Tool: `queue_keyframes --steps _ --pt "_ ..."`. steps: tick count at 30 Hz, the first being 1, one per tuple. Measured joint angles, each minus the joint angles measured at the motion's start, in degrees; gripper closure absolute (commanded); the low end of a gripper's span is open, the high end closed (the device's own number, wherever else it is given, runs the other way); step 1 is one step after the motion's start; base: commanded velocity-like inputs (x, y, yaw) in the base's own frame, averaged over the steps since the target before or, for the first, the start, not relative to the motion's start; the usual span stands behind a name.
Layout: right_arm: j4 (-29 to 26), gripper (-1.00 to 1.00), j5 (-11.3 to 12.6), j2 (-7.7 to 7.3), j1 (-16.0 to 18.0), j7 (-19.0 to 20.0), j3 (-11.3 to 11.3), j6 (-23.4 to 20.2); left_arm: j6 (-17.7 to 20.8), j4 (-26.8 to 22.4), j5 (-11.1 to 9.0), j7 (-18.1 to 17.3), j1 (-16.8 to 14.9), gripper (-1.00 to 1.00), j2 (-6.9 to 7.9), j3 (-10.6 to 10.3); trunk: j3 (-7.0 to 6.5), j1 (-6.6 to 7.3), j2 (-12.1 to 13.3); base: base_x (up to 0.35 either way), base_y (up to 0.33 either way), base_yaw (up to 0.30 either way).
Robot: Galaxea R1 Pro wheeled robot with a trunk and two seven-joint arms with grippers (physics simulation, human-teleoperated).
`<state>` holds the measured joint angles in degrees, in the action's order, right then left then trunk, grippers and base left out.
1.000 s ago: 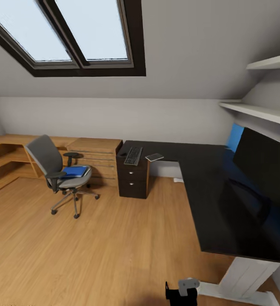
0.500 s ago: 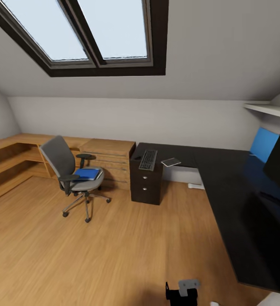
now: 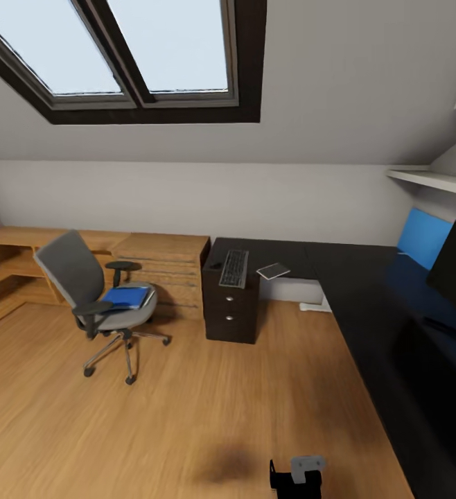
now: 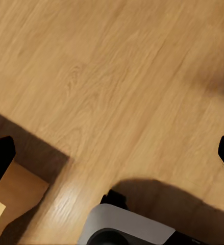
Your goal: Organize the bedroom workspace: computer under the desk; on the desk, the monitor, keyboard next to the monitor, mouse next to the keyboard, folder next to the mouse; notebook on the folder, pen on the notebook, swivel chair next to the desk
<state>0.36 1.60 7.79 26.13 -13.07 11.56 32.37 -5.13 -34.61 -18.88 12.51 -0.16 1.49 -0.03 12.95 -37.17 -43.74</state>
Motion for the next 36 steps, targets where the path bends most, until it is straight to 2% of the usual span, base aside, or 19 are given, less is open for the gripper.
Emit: queue_keyframes --steps 17,36 --pt "0.01 -1.0 0.0 0.0 -0.01 0.0 0.07 0.28 -0.06 0.02 -0.01 0.0 0.0 -1.0 -0.01 -0.07 -0.17 0.0 0.0 0.327 0.013 -0.247" --pt "0.01 -1.0 0.07 -0.04 0.01 -0.07 0.01 0.21 -0.03 0.04 0.01 0.0 0.0 -1.0 0.04 -0.07 -0.17 0.0 0.0 0.329 0.131 -0.022"
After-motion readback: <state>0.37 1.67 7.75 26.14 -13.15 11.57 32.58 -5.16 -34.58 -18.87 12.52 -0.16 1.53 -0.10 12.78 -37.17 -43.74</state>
